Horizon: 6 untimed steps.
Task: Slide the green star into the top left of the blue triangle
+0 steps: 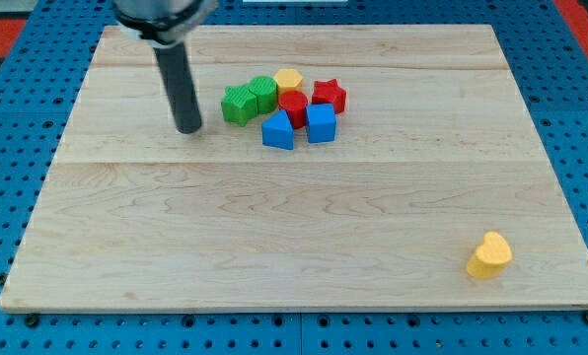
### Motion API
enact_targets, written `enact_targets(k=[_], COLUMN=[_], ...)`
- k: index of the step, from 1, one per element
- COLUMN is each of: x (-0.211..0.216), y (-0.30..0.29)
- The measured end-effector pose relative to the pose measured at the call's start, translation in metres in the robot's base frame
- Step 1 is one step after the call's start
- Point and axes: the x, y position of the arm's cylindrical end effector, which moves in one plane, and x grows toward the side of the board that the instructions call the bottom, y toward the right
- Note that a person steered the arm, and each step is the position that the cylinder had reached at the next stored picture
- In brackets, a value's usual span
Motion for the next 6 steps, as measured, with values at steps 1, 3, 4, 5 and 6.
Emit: enact_targets(k=[1,3,4,5,6], x=[-0.026,-0.042,-0.035,-0.028,-0.024], y=[-0.029,0.062,0.093,0.077,0.108])
